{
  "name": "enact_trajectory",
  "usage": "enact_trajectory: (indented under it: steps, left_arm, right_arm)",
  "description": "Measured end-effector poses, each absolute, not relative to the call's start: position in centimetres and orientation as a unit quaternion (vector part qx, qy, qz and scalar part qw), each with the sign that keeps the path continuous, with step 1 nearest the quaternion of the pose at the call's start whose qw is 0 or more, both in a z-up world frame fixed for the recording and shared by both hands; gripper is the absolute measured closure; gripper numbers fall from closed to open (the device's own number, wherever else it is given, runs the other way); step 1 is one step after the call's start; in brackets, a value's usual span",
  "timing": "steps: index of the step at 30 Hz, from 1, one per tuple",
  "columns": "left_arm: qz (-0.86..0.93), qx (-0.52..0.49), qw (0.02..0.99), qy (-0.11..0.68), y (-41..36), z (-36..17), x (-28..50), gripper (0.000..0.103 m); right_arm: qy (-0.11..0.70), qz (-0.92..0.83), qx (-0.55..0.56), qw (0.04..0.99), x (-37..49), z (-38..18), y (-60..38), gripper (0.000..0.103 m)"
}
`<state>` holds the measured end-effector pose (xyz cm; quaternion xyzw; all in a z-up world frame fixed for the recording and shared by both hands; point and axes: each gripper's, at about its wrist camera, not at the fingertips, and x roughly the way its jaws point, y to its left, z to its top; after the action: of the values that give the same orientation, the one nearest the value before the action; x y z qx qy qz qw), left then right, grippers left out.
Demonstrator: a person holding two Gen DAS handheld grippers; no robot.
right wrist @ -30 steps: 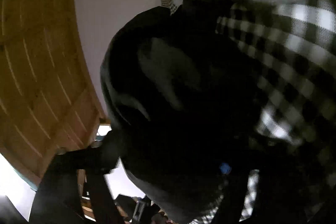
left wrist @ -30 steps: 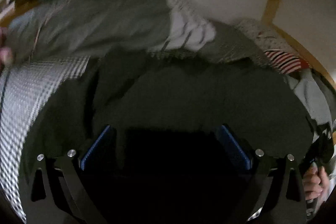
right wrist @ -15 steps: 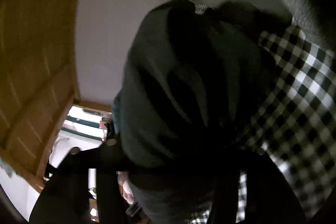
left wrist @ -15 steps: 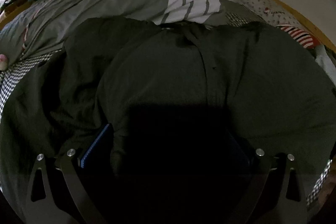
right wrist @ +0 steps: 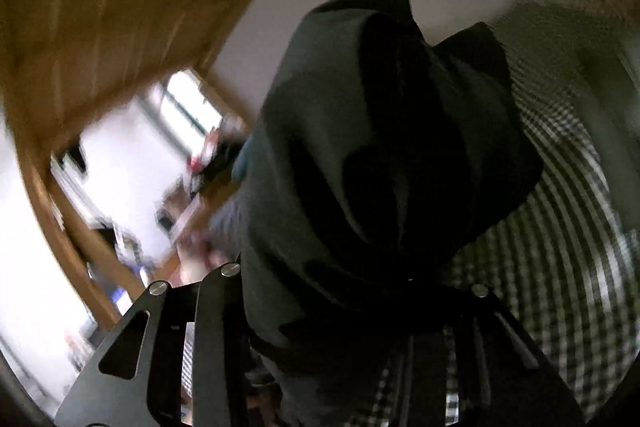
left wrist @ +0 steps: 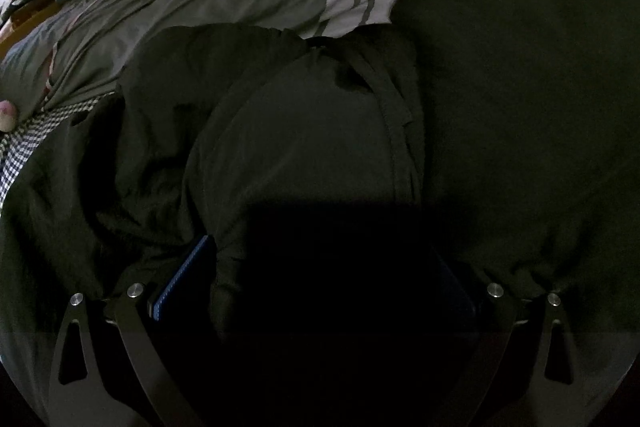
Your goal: Fold large clothes
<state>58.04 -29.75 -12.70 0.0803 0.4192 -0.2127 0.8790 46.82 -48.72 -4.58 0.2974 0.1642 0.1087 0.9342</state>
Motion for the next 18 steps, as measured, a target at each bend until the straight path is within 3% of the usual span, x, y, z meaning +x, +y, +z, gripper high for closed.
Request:
enact_trajectory:
  steps: [2,6,9,13,18]
  left_arm:
    - [-0.21,0.078,0.878,0.423,-29.0,-12.0,57.6,0.006]
    - [-0.128,0.062,0.924,0.356,-23.7,-8.6,55.3,0.006]
    - [-0.145,0.065,0.893,0.421,-22.8,-11.2,57.9,0.006]
    - [-0.144,0.063,0.896,0.415,-23.2,-11.7,58.1,0.006]
    - [-0.151,-0.032,0.903,0.402,-17.7,-9.5,57.7,0.006]
  right_arm:
    - [0.176,0.113,0.261,0.942,48.1,-3.2,-46.9,0.067]
    - [0.195,0.101,0.201,0.955,48.7,-2.5,-44.3,0.067]
    - [0.21,0.088,0.149,0.962,49.7,-2.0,-41.3,0.067]
    - [0.239,0.087,0.023,0.967,51.0,-2.1,-35.7,0.067]
    - [0.264,0.116,-0.112,0.951,51.6,-3.3,-28.6,0.067]
